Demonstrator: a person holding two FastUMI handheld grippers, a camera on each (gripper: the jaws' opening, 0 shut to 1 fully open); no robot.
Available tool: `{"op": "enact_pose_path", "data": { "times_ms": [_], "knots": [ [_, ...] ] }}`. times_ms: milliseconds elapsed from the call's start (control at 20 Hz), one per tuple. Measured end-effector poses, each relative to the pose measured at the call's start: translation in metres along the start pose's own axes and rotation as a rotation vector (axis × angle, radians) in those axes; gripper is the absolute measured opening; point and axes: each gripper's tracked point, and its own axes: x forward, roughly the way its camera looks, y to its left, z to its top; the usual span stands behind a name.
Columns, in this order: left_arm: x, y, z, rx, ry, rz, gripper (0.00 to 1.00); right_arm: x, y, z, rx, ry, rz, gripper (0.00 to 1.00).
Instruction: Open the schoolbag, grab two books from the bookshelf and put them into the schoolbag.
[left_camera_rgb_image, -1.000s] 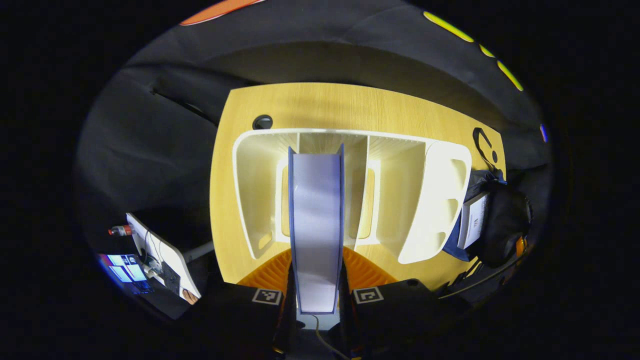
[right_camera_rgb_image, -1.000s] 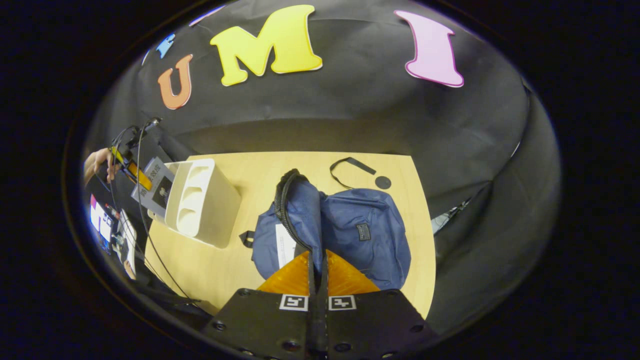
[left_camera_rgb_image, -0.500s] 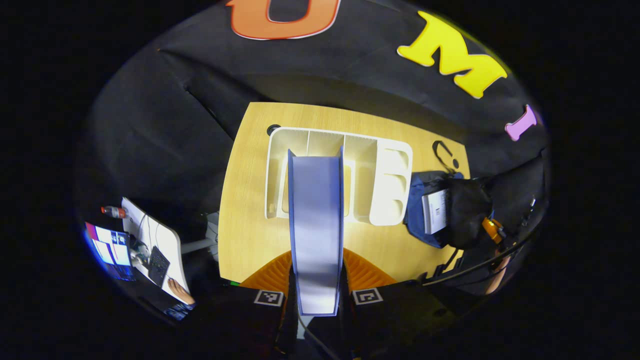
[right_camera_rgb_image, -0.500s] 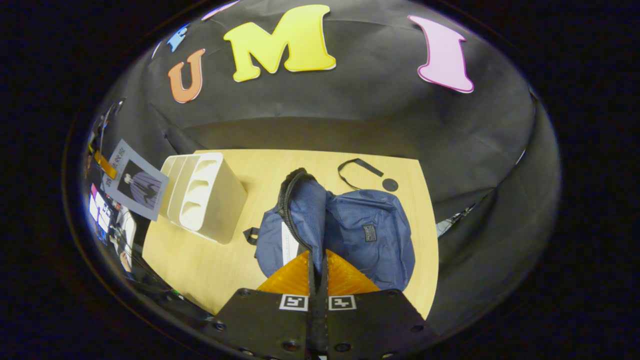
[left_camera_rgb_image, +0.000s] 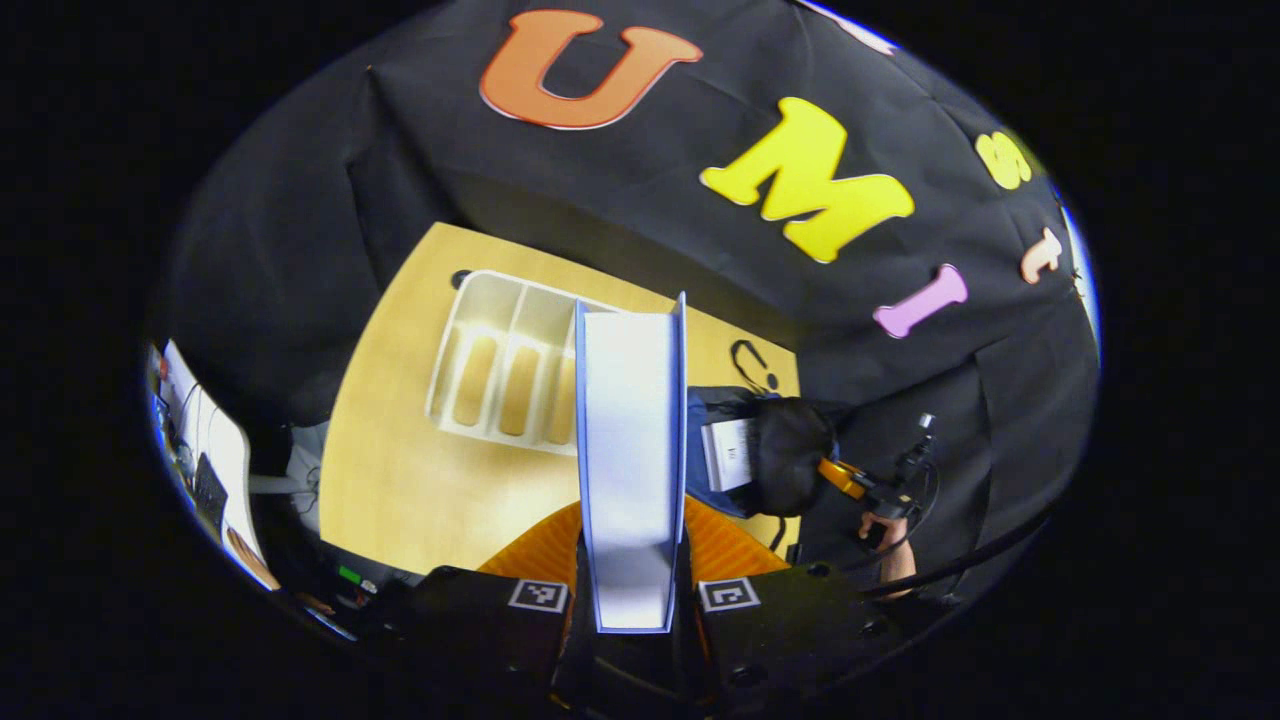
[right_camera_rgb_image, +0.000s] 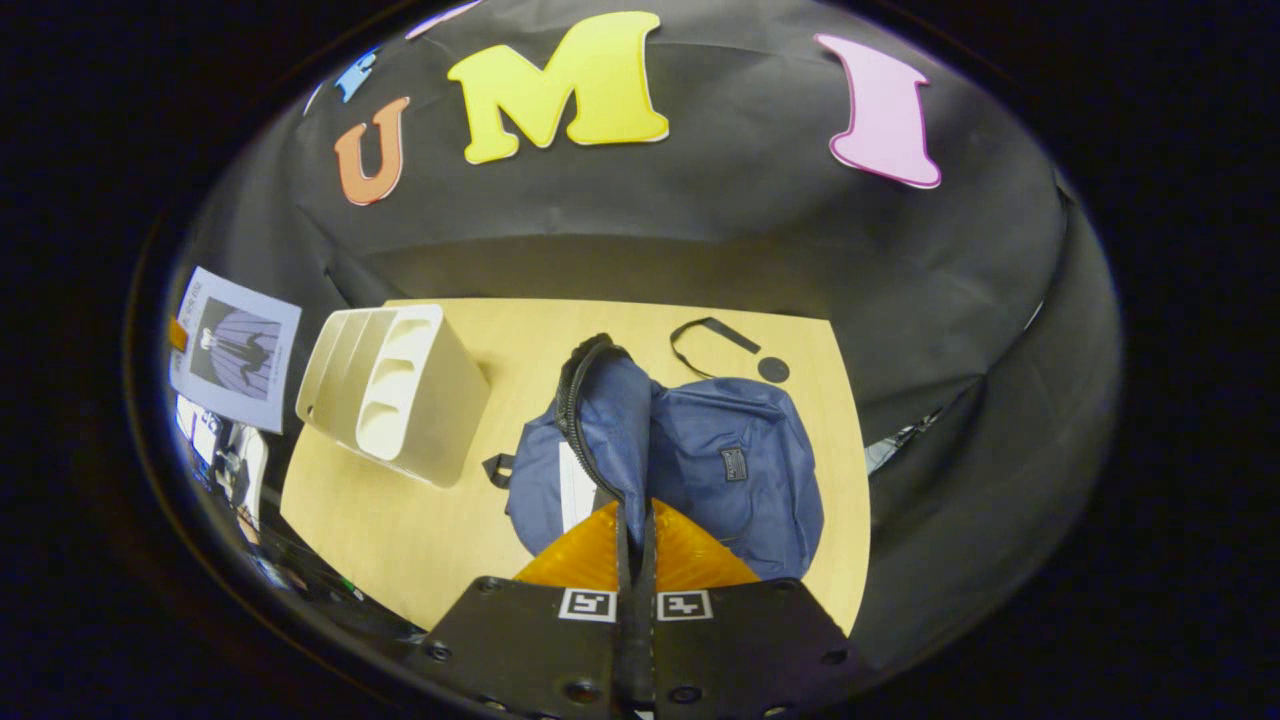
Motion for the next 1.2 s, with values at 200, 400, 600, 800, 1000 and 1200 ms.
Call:
{"op": "enact_pose_path", "data": {
  "times_ms": [200,400,600,800,1000,1200],
  "knots": [
    [0.045,-0.071,-0.022,0.037,-0.01,-0.223,0.33,-0.004,-0.005,0.003,0.038,-0.01,0.008,0.0],
    [0.097,-0.123,-0.044,-0.066,0.026,-0.401,0.33,-0.008,-0.014,0.005,0.063,-0.011,0.004,0.0],
    [0.16,-0.149,-0.072,-0.096,0.101,-0.464,0.34,-0.013,-0.022,0.008,0.068,-0.015,-0.001,0.0],
    [0.229,-0.154,-0.107,-0.107,0.186,-0.431,0.34,-0.016,-0.03,0.01,0.052,-0.013,-0.012,0.0],
    [0.286,-0.15,-0.116,-0.172,0.189,-0.388,0.34,-0.019,-0.034,0.012,0.053,-0.019,-0.014,0.0],
    [0.327,-0.148,-0.126,-0.135,0.208,-0.364,0.34,-0.026,-0.038,0.02,0.074,-0.036,-0.003,0.0]
  ]
}}
